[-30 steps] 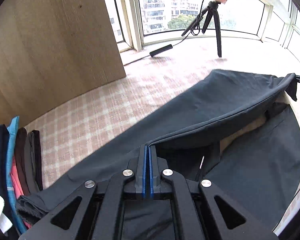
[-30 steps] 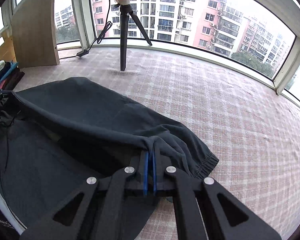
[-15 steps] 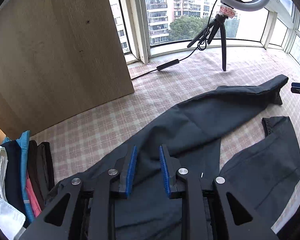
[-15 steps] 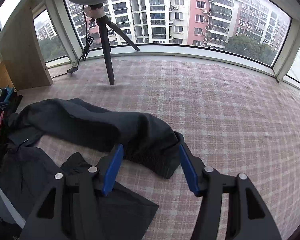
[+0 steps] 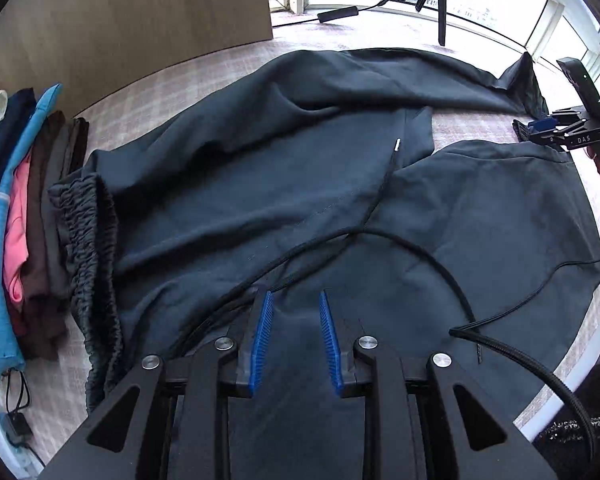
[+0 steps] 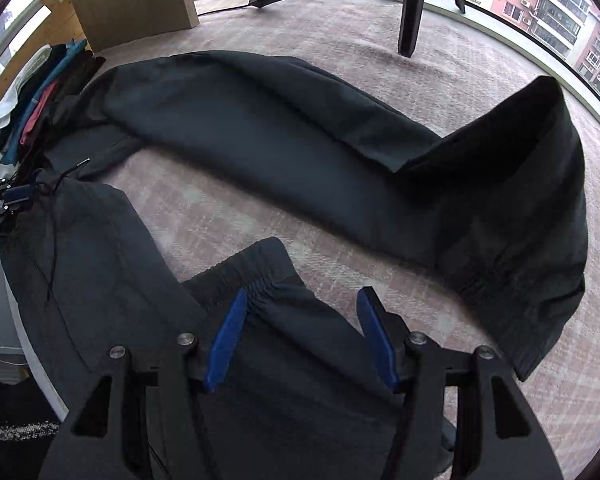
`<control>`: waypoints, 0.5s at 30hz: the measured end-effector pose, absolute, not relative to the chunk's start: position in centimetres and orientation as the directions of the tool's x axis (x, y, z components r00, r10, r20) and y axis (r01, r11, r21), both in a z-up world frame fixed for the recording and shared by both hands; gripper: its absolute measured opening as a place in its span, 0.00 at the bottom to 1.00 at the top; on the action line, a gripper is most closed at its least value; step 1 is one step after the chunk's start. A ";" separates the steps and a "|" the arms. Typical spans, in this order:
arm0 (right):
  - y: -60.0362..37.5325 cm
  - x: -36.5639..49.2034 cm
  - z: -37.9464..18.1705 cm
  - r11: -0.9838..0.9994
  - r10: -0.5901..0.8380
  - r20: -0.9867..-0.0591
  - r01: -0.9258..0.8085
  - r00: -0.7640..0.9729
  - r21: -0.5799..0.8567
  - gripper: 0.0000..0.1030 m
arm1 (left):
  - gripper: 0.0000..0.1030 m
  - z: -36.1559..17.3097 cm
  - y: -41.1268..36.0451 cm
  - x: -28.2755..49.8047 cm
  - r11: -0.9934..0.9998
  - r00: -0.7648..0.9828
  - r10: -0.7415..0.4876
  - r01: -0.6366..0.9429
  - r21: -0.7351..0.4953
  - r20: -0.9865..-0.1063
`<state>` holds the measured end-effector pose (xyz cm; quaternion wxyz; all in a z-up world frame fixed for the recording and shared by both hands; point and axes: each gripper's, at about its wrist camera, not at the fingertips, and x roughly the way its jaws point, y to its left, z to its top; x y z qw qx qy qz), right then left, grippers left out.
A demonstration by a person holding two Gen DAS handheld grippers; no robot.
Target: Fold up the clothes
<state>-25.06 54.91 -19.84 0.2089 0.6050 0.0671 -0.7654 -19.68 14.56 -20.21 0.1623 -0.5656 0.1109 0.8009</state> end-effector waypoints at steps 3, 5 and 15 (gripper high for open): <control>54.2 -23.6 -19.3 -0.897 -0.233 -0.949 0.424 -0.211 0.126 0.19 | 0.23 -20.3 13.2 -19.4 -0.937 -0.315 0.128 -0.350 -0.011 -0.940; 55.1 -22.7 -18.2 -0.919 -0.250 -0.938 0.363 -0.239 0.152 0.03 | 0.23 -20.4 12.6 -19.4 -0.942 -0.318 0.125 -0.336 -0.011 -0.940; 72.3 -8.6 -7.9 -0.907 -0.076 -0.815 -0.299 -0.575 0.296 0.03 | 0.24 -22.7 11.7 -18.7 -0.933 -0.263 0.103 -0.360 -0.001 -0.959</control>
